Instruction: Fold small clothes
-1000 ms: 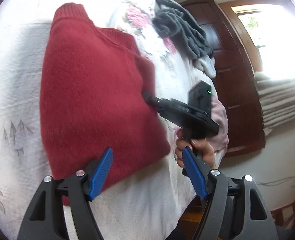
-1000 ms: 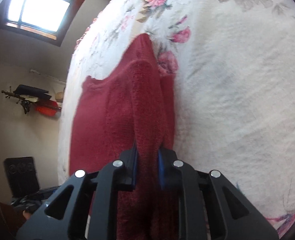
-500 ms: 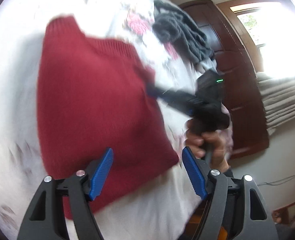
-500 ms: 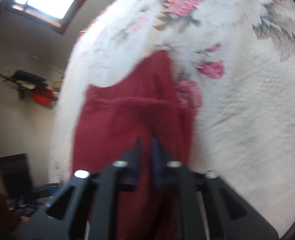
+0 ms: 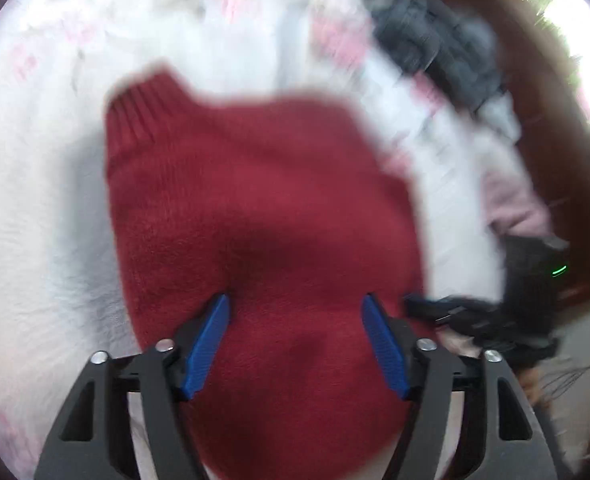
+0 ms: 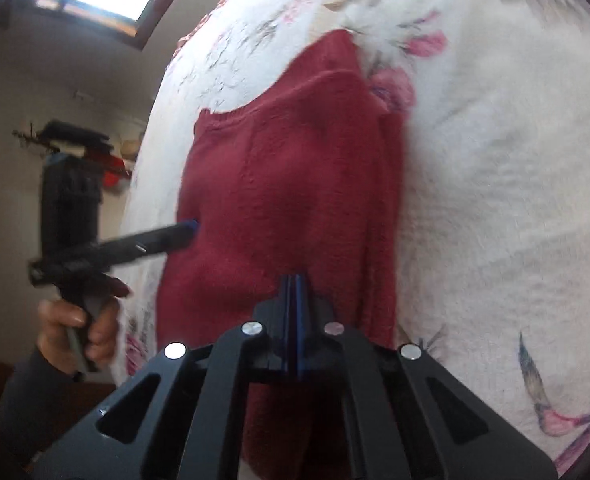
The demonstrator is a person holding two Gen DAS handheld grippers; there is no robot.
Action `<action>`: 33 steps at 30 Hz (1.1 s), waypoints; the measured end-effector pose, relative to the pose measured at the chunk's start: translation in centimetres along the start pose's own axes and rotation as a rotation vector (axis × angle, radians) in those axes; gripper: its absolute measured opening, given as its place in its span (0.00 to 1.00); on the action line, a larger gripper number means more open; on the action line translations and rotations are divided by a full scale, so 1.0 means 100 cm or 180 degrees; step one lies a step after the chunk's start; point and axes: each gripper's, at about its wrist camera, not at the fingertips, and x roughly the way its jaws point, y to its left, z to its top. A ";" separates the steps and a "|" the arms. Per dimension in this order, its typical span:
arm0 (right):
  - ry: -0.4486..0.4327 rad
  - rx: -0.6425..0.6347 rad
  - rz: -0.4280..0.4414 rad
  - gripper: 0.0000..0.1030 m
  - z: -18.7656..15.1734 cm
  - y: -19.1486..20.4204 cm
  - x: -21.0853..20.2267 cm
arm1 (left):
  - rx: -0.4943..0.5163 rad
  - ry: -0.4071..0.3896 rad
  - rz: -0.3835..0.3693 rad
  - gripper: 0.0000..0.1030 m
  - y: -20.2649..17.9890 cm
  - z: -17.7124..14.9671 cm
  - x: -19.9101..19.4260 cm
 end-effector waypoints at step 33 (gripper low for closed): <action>-0.0081 0.0939 0.0775 0.70 0.005 -0.059 -0.069 | -0.1291 -0.0438 -0.1236 0.82 0.117 -0.156 -0.074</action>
